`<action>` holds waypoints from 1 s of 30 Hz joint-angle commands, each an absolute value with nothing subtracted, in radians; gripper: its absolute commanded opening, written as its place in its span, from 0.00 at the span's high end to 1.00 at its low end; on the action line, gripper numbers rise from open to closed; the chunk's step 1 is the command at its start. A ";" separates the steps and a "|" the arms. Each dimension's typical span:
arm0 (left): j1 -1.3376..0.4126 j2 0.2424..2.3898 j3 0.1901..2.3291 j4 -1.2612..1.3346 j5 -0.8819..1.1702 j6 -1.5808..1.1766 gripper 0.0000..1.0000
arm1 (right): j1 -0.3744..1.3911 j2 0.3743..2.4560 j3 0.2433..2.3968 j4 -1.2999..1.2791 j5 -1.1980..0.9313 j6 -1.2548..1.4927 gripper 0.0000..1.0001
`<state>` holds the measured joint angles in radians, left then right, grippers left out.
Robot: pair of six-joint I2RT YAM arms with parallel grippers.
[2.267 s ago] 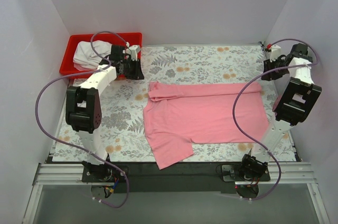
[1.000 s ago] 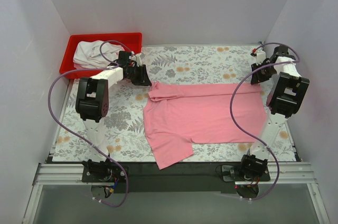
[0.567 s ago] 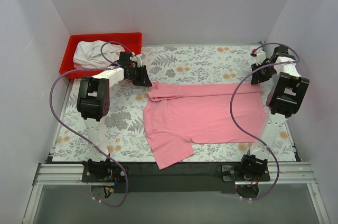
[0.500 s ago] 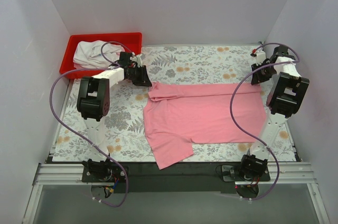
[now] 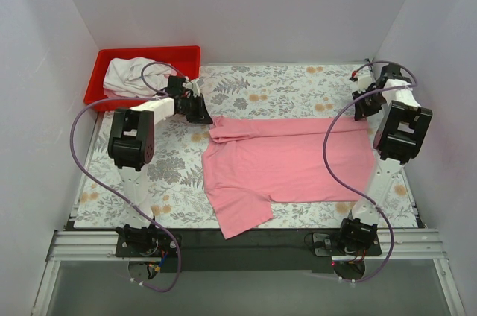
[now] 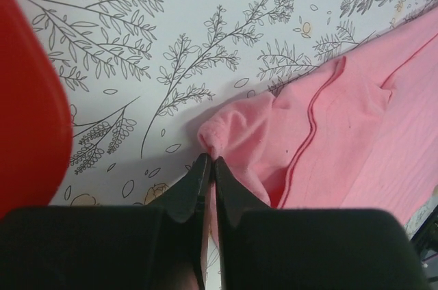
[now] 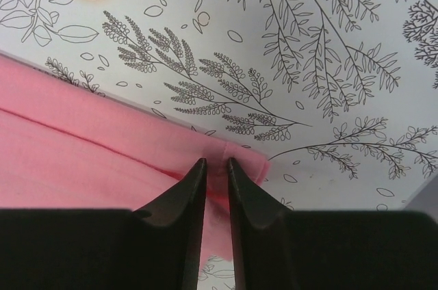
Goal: Fold and stack the t-shirts
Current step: Fold the tshirt
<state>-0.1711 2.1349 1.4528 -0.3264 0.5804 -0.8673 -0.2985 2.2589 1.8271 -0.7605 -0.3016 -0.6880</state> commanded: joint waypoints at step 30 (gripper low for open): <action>-0.149 1.928 1.549 -0.515 0.656 -0.684 0.55 | -0.267 2.174 1.842 -0.845 -0.258 -0.768 0.64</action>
<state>-0.1402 2.0022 1.4883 -0.4458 0.5716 -0.7559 -0.2680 2.2257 1.8496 -0.7929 -0.2672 -0.7204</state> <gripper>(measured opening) 0.445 0.360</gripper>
